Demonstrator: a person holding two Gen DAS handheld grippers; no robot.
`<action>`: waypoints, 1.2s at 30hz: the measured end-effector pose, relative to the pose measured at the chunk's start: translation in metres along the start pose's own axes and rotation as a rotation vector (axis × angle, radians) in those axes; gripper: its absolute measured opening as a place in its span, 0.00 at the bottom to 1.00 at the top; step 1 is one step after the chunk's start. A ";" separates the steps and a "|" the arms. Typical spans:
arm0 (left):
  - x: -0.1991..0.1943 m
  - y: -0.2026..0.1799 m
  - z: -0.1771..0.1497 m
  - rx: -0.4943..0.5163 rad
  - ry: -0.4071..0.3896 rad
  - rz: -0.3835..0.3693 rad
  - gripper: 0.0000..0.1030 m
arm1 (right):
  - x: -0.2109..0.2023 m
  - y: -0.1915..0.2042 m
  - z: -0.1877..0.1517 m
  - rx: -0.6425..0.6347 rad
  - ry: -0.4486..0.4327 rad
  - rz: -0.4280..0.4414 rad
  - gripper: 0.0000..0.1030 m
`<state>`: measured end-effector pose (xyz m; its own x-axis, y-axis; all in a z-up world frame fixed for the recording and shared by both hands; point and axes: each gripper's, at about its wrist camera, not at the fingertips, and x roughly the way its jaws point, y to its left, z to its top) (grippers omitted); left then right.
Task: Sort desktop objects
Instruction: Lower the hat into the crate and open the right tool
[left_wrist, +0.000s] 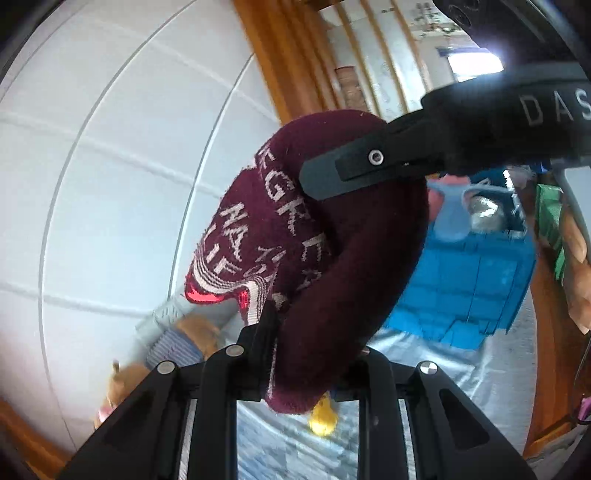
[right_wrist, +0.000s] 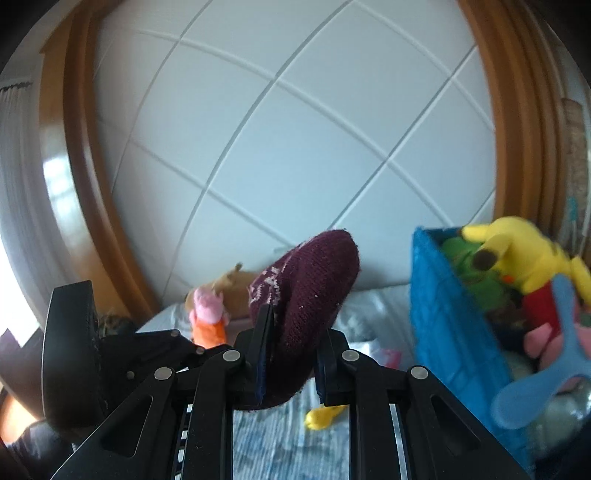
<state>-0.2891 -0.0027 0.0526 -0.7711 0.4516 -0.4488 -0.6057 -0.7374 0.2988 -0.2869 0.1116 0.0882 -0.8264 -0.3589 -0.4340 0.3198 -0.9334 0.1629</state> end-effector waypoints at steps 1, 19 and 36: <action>0.004 -0.005 0.014 0.014 -0.010 -0.005 0.21 | -0.006 -0.004 0.005 0.000 -0.011 -0.010 0.19; 0.154 -0.112 0.212 0.056 -0.026 -0.134 0.21 | -0.066 -0.242 0.120 0.077 0.033 -0.296 0.19; 0.163 -0.145 0.203 0.011 -0.126 -0.195 1.00 | -0.033 -0.355 0.085 0.149 0.192 -0.404 0.81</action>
<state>-0.3667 0.2796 0.1069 -0.6570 0.6451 -0.3902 -0.7476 -0.6245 0.2263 -0.4130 0.4548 0.1200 -0.7657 0.0271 -0.6427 -0.0914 -0.9936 0.0670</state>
